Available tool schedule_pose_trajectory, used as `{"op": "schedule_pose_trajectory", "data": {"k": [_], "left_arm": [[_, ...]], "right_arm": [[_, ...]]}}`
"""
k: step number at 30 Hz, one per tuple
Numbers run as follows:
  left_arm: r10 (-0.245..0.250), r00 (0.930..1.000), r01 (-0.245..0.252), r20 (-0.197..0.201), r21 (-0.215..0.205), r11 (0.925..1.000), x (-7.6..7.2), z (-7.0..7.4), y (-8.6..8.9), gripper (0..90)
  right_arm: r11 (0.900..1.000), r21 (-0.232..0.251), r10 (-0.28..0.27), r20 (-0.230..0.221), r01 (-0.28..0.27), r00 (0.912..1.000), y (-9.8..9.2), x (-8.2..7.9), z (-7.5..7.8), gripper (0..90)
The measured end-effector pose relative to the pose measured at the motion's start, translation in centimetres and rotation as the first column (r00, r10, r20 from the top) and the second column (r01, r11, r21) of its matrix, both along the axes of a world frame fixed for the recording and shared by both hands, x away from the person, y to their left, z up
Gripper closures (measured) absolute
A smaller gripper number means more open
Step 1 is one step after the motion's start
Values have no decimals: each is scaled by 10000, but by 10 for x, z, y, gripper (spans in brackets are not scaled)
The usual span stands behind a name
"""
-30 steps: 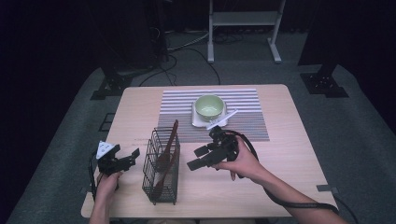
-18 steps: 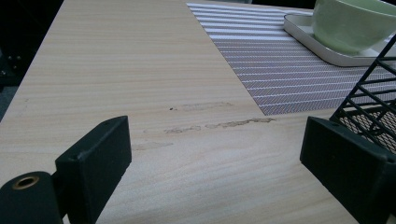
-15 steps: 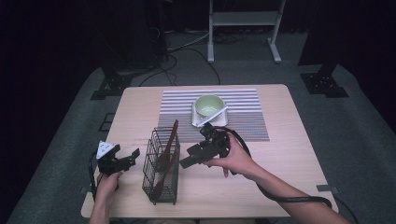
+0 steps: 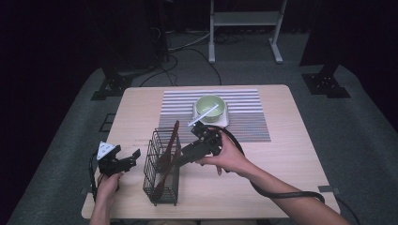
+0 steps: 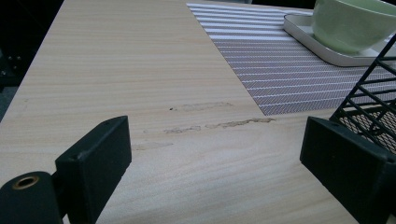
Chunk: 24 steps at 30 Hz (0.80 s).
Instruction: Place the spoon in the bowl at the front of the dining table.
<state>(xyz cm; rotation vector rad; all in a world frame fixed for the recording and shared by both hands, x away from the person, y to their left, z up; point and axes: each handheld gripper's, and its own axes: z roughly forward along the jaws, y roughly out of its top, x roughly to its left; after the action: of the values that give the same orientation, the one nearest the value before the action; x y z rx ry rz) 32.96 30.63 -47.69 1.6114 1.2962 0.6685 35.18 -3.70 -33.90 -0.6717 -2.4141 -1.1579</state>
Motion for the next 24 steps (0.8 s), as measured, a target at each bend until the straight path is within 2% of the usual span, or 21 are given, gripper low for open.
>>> {"op": "schedule_pose_trajectory", "data": {"k": [14, 24], "left_arm": [[-5, 10000, 5, -6, -13, 10000, 0, 0, 0, 81], [-4, 10000, 4, -9, -7, 10000, 0, 0, 0, 81]], "right_arm": [[9988, -413, -283, -105, 278, 9995, 10, 10, -4, 413], [9971, -635, -427, 6, 426, 9991, 13, 12, -5, 582]]}}
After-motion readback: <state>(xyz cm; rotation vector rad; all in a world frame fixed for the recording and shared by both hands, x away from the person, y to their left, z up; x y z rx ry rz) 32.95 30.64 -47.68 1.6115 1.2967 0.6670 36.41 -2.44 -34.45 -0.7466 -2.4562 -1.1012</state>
